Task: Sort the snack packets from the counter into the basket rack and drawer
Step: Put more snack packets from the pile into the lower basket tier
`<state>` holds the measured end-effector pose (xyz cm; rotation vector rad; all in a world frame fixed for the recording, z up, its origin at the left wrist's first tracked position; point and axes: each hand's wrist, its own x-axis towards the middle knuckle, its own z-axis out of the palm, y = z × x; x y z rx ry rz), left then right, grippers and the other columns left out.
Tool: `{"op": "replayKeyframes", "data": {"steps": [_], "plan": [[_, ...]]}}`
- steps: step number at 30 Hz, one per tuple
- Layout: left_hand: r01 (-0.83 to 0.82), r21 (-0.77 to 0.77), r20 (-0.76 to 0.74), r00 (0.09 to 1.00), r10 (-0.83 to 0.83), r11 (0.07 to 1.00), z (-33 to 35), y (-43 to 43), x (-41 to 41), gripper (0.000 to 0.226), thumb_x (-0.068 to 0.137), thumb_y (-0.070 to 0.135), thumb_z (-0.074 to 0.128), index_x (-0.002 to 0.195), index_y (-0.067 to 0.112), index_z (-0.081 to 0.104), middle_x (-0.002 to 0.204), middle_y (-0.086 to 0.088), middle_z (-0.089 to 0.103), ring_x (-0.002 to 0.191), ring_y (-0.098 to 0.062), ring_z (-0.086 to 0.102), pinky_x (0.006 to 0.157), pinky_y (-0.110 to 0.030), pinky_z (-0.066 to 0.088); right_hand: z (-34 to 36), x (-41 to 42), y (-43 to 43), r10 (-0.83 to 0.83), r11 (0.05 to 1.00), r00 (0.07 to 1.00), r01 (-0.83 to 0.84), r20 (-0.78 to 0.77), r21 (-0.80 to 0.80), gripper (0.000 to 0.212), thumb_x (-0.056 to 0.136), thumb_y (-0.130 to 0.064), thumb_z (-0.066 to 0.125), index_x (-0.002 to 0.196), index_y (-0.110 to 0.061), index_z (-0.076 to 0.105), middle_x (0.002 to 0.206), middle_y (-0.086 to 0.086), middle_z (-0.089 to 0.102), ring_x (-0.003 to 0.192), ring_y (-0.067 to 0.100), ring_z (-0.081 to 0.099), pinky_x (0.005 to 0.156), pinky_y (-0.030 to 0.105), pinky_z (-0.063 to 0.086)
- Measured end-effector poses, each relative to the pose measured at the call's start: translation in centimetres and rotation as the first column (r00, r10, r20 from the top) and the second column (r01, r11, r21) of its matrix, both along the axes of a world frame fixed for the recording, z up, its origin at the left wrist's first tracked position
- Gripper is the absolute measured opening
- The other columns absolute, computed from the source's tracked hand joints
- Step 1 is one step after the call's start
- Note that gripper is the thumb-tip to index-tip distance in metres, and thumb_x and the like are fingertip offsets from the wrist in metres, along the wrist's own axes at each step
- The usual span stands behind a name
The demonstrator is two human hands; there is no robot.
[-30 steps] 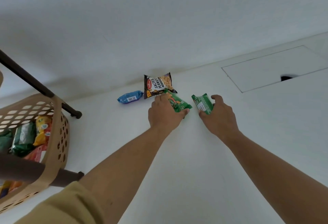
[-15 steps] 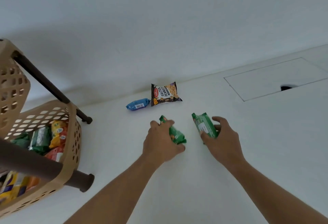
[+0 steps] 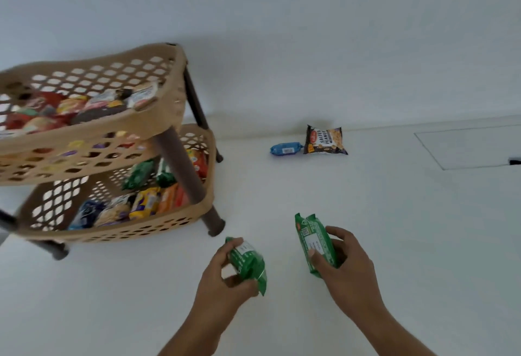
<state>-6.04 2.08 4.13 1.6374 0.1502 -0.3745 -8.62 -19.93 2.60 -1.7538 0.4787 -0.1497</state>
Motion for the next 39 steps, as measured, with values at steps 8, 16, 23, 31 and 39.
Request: {"op": "replayKeyframes", "data": {"steps": [8,16,23,31,39], "plan": [[-0.173,-0.387,-0.211,0.973,0.095,0.906,0.8,8.1,-3.7,0.097,0.029,0.008,0.096,0.119,0.015,0.062,0.112,-0.024,0.062,0.080,-0.033,0.069,0.060,-0.039,0.057,-0.4,-1.5,8.0,0.089,0.995,0.996,-0.087,-0.032,0.058,0.041,0.081,-0.019,0.078,0.115,-0.032,0.058,0.093,-0.009,0.075,0.078,0.008,0.072,0.061,0.027,0.059],[-0.131,-0.374,-0.148,0.986,0.080,0.918,1.3,21.4,-4.2,0.100,0.021,0.027,0.102,0.115,0.024,0.070,0.107,-0.020,0.069,0.075,-0.031,0.070,0.056,-0.034,0.056,0.1,-2.1,19.5,0.084,0.994,0.994,-0.079,-0.064,0.077,0.042,0.077,-0.008,0.080,0.112,-0.024,0.062,0.090,-0.003,0.076,0.081,0.021,0.073,0.055,0.029,0.059],[-0.105,-0.219,-0.023,0.995,0.102,0.970,3.0,33.2,-2.2,0.085,0.046,-0.003,0.093,0.122,0.025,0.064,0.121,-0.006,0.067,0.086,-0.037,0.073,0.066,-0.037,0.058,2.0,-1.6,30.5,0.109,0.993,0.993,-0.106,-0.055,0.045,0.039,0.080,-0.013,0.078,0.112,-0.027,0.060,0.091,-0.004,0.076,0.071,0.009,0.073,0.051,0.018,0.053],[-0.031,0.271,0.382,0.921,-0.078,0.962,7.6,37.7,2.0,0.110,0.061,0.028,0.092,0.142,0.057,0.024,0.123,0.023,0.048,0.078,-0.010,0.069,0.062,-0.027,0.059,6.0,1.9,36.8,0.210,0.969,0.977,-0.214,-0.041,-0.127,0.029,0.091,-0.030,0.066,0.119,-0.034,0.064,0.093,-0.015,0.075,0.077,-0.001,0.070,0.067,0.020,0.053],[-0.146,0.549,0.532,0.821,-0.209,0.823,7.4,35.2,8.2,0.097,0.061,0.054,0.078,0.143,0.034,0.030,0.133,0.017,0.045,0.120,-0.004,0.045,0.097,-0.028,0.046,9.0,10.3,37.7,0.250,0.926,0.967,-0.227,0.039,-0.301,0.019,0.097,-0.035,0.056,0.111,-0.026,0.065,0.089,-0.009,0.072,0.086,0.007,0.067,0.082,0.039,0.055]]}}
